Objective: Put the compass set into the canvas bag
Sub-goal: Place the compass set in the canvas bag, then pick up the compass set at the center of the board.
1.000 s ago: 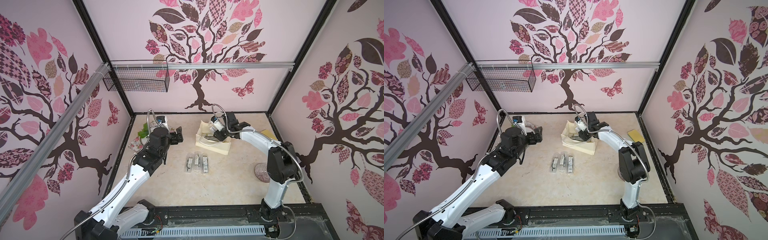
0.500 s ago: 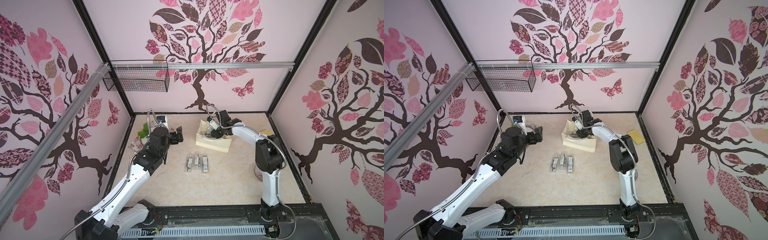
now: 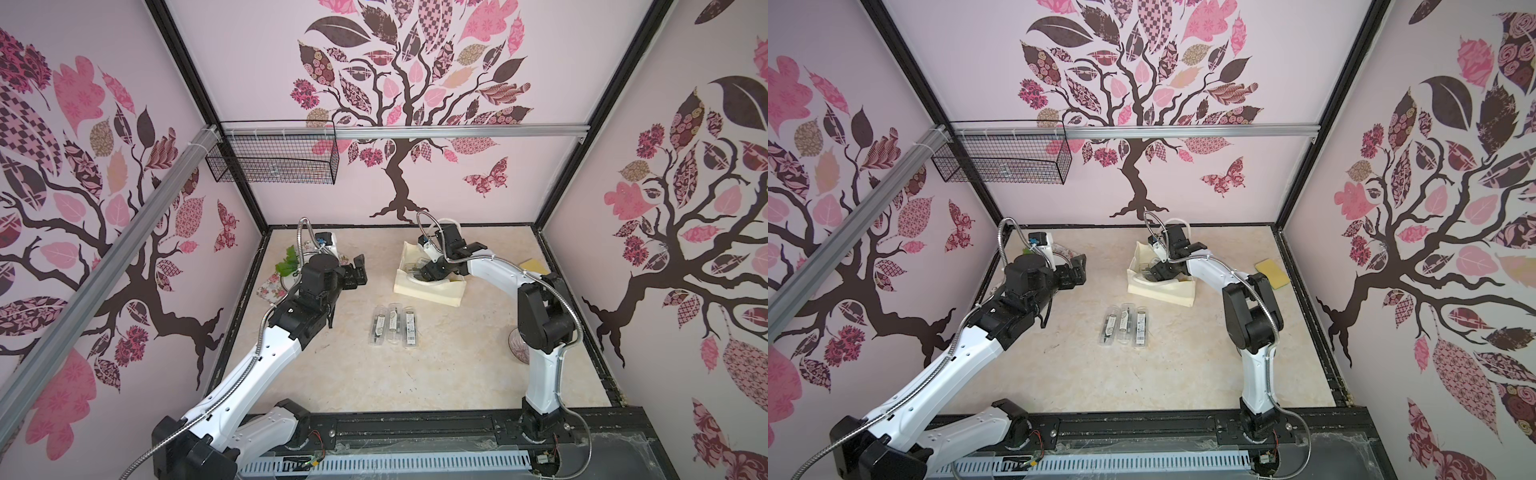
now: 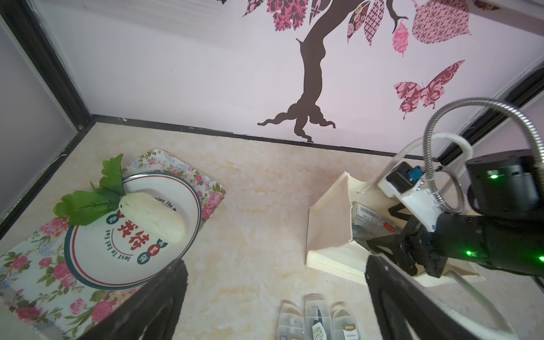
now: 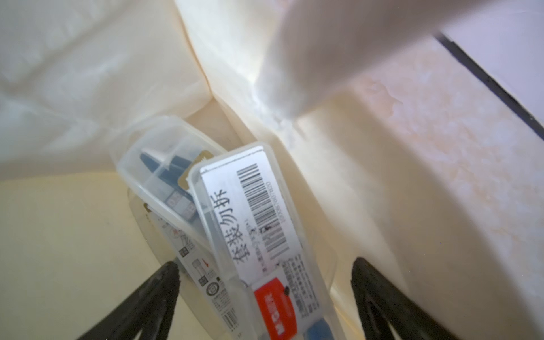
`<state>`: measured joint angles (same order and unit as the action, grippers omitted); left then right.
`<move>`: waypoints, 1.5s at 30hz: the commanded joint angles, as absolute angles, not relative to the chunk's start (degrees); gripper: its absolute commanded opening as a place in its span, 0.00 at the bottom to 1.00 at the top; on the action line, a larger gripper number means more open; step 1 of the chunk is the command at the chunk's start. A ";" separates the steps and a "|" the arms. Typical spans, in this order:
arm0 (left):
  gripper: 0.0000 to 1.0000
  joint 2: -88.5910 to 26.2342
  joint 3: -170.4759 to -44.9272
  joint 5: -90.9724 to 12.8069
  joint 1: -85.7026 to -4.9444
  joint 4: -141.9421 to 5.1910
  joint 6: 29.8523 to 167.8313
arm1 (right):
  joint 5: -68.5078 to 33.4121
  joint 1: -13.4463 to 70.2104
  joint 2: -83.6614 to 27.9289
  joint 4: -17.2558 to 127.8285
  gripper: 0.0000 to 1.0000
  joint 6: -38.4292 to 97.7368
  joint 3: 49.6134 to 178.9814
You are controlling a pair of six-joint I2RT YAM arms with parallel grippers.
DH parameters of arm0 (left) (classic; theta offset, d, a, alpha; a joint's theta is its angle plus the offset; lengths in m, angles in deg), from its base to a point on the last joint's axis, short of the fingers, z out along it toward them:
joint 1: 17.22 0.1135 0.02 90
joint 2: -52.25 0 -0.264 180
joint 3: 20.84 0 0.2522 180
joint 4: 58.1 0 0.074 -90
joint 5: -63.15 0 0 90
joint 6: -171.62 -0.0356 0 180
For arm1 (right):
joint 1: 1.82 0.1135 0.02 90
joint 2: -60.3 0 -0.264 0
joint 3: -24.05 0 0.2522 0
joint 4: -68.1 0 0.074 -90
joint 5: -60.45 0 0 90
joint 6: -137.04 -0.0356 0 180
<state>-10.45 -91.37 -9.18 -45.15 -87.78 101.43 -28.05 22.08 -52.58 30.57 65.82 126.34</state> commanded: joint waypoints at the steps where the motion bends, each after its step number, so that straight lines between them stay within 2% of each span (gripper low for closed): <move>1: 0.97 -11.28 -92.18 -9.53 -44.73 -89.76 102.45 | -25.80 21.90 -41.75 35.98 0.97 62.85 125.02; 5: 0.97 -11.89 -92.70 -10.19 -44.48 -90.86 102.45 | -21.13 21.91 -32.13 44.24 1.00 60.51 118.86; 10: 0.97 -13.84 -93.79 -10.83 -44.38 -93.79 102.93 | -17.37 21.91 -24.17 47.04 1.00 55.90 116.08; 17: 0.97 -20.06 -94.10 -14.19 -44.36 -99.36 106.74 | -25.48 21.90 -12.65 50.95 1.00 38.27 108.01; 23: 0.97 -24.80 -94.16 -18.76 -44.32 -103.36 108.16 | -23.63 22.00 -4.48 50.55 1.00 26.93 96.80; 25: 0.95 -26.19 -93.93 -18.92 -44.28 -104.95 108.29 | -24.12 22.31 -2.56 50.02 1.00 25.11 93.45; 29: 0.91 -28.87 -92.86 -20.76 -45.13 -107.28 109.80 | -31.66 24.11 0.27 43.88 1.00 26.17 91.51; 33: 0.91 -31.87 -91.69 -20.25 -48.14 -107.03 110.31 | -35.45 24.19 3.71 42.78 1.00 25.86 88.79; 45: 0.91 -39.76 -91.06 -21.46 -50.11 -103.13 112.95 | -35.70 24.19 2.69 44.37 1.00 26.01 85.27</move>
